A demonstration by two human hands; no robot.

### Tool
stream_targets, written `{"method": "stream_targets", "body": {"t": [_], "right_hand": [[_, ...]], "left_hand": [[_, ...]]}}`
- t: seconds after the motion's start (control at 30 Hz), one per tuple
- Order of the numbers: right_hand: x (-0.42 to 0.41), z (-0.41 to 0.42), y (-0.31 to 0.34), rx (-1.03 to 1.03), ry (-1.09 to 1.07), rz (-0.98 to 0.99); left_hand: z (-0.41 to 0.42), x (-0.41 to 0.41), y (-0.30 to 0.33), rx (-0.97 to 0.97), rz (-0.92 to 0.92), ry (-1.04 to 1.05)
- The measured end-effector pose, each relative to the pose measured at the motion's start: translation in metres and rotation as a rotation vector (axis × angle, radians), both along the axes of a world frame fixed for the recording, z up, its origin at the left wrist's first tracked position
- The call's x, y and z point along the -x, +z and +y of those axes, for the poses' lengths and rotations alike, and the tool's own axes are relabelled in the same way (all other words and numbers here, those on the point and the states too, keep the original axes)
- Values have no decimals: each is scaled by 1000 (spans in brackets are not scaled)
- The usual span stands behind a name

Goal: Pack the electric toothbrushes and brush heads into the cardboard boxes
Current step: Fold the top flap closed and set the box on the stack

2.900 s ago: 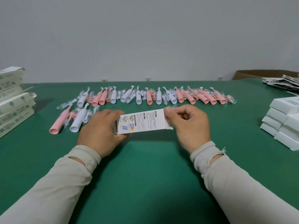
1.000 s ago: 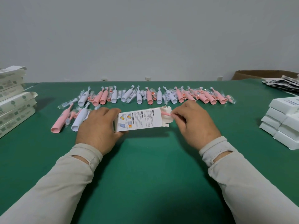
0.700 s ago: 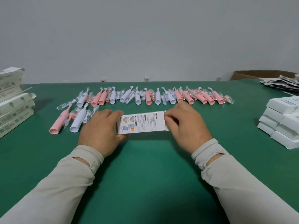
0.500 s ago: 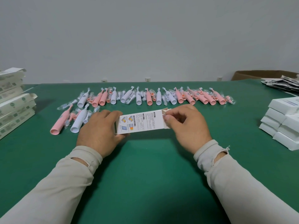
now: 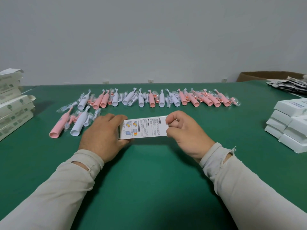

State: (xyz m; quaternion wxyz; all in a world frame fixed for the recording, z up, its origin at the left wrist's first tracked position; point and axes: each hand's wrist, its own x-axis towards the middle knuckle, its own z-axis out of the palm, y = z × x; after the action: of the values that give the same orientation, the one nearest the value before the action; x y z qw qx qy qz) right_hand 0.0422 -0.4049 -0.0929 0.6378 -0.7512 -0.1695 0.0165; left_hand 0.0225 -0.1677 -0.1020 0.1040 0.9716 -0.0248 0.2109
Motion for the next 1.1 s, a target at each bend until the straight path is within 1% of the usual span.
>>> {"method": "stream_targets", "body": {"t": [0.03, 0.1, 0.17, 0.23, 0.3, 0.33, 0.47, 0.7, 0.97, 1.1], "right_hand": [[0, -2, 1, 3, -11, -44], [-2, -10, 3, 60, -116, -215], [-5, -21, 5, 223, -197, -372], [-4, -28, 7, 427, -135, -415], [-6, -30, 4, 535, -67, -410], [-8, -30, 1, 530, -67, -414], [-10, -26, -3, 387, -131, -430], [-9, -17, -8, 330, -207, -413], [-2, -8, -6, 225, -177, -392], [-2, -8, -5, 215, -163, -357]], "left_hand": [[1, 0, 0, 16, 1, -3], [3, 0, 0, 58, -2, -8], [6, 0, 0, 88, 5, -5], [8, 0, 0, 102, 10, -5], [9, 0, -1, 111, 3, -4], [9, 0, -1, 112, -2, -5], [8, 0, -2, 119, -15, -17], [8, 0, -2, 123, -5, -20], [6, 0, -5, 185, 5, -27], [6, 0, -4, 180, 5, -23]]}}
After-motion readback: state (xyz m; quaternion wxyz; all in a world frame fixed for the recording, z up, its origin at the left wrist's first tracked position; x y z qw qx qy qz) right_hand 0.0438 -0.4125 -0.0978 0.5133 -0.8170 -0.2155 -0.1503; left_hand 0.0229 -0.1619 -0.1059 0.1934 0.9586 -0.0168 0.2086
